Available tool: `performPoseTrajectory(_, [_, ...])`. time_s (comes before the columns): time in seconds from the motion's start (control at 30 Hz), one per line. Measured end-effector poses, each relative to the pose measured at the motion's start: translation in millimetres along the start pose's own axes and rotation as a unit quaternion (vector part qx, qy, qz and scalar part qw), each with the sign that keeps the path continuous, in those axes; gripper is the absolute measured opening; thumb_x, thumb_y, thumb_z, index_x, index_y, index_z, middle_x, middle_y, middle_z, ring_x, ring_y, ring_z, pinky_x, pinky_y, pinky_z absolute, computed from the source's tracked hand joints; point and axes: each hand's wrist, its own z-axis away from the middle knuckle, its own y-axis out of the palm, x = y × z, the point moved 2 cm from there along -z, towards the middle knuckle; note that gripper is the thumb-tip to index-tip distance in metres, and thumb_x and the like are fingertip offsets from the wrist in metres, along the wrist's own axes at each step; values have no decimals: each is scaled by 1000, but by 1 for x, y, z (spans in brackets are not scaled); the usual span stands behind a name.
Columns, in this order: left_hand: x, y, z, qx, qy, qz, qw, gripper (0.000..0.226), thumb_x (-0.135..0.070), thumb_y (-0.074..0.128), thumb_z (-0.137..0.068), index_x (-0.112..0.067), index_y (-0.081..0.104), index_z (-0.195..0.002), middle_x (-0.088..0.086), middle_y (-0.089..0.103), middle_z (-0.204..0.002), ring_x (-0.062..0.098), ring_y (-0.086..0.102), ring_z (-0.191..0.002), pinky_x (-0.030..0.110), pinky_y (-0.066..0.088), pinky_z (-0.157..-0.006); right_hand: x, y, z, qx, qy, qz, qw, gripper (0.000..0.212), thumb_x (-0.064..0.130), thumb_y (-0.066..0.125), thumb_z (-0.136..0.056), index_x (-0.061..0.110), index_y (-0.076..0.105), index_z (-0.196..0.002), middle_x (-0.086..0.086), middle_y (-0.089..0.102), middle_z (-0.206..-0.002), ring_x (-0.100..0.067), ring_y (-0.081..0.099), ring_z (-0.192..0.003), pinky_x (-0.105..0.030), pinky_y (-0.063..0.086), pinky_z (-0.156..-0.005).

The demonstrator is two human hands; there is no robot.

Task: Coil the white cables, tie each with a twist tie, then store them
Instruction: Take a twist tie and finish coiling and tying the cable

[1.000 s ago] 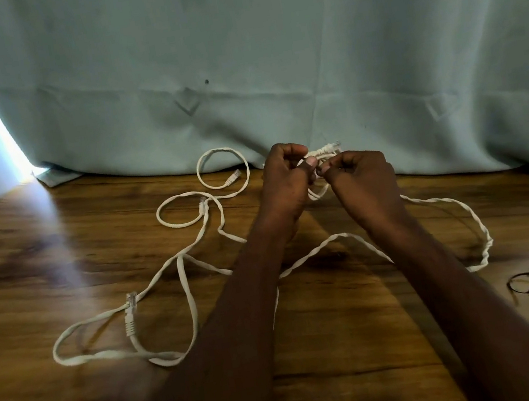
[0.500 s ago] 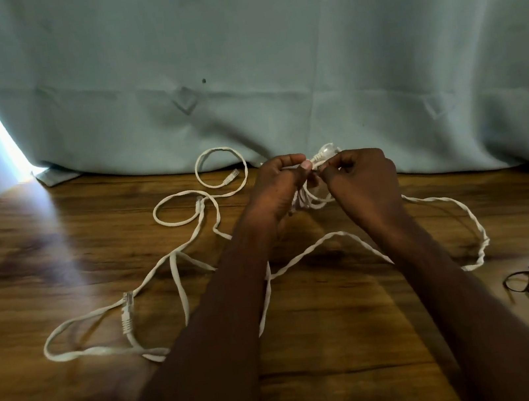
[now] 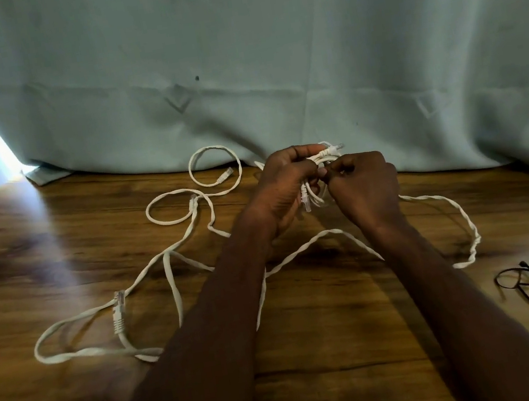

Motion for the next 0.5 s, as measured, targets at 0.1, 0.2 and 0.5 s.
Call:
performPoseTrajectory(0.1, [-3,-3,-1,-43,47,-50,997,28,9,58,-86,-8,71,-103,18,71,-92,15,62,-69,28,50,-59,6,0,0,24,-25,-10,999,15,29,72,-92,25,84,-99,2,79,-89,-7,65,-74,-19,41,-61])
performPoseTrajectory(0.2, [-5,-8,1,-61,55,-51,995,30,13,53,-88,-4,71,-105,15,70,-84,14,62,-63,25,50,-55,10,3,0,39,-28,-7,999,13,27,71,-92,25,84,-96,3,78,-89,-9,65,-75,-19,42,-61])
performPoseTrajectory(0.5, [-5,-5,3,-30,51,-67,996,26,10,55,-90,-7,71,-102,21,69,-93,18,63,-71,32,49,-62,12,-2,5,39,-37,11,999,20,22,70,-88,21,83,-104,-3,79,-98,-17,68,-82,-27,47,-70])
